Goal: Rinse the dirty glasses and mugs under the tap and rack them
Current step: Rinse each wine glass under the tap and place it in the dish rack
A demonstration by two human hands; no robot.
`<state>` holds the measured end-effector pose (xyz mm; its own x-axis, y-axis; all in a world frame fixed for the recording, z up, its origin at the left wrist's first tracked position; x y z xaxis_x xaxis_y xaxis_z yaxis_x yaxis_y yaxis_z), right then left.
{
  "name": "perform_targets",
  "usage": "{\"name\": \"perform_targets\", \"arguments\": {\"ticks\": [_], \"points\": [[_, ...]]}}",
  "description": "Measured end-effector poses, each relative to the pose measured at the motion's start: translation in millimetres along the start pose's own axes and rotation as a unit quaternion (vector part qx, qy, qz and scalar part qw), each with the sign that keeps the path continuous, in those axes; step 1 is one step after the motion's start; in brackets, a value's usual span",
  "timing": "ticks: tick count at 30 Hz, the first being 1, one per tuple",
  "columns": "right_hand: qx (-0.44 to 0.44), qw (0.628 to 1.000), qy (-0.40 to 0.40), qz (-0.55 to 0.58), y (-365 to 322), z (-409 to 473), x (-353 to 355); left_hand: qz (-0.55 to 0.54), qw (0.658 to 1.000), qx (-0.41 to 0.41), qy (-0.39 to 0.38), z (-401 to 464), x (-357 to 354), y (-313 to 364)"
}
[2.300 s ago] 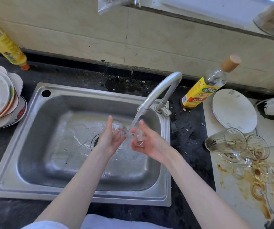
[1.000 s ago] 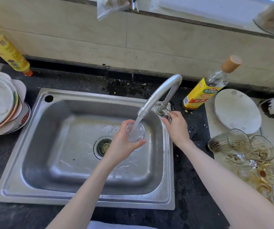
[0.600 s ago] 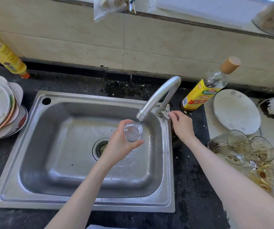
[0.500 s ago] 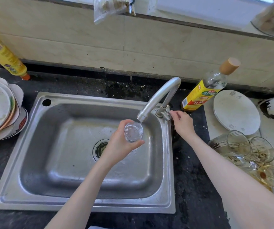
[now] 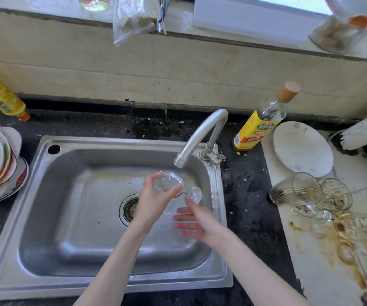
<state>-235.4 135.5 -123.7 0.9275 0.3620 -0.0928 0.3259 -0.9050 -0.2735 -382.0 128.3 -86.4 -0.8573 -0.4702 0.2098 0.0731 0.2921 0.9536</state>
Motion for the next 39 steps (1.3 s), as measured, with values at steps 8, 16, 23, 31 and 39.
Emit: {"name": "perform_targets", "arguments": {"ticks": [8,16,23,31,39], "points": [[0.064,0.963,-0.009,0.262,-10,6,14,-0.13,0.984,0.077,-0.098,-23,-17,-36],[0.309,0.939,0.135,-0.065,-39,-35,24,0.139,0.97,-0.041,-0.197,-30,-18,-35],[0.314,0.917,0.205,-0.134,-6,-43,27,0.448,0.831,-0.19,-0.269,-50,-31,-28],[0.363,0.881,0.297,-0.062,68,-106,81,0.571,0.69,-0.306,-0.322,-113,-49,-11],[0.402,0.809,0.425,0.055,247,-228,137,0.503,0.593,-0.51,-0.369,-268,-90,36]]}}
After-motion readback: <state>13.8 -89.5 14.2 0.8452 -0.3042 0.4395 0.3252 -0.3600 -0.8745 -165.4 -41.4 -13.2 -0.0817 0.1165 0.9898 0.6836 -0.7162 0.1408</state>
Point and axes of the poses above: each hand's wrist, its own z-axis towards the middle knuckle, its own x-axis out of the back of the hand, y = z × x, the point moved 8 cm from there along z, towards the middle knuckle, and after that the axes turned 10 degrees about -x, right-handed, at the moved point
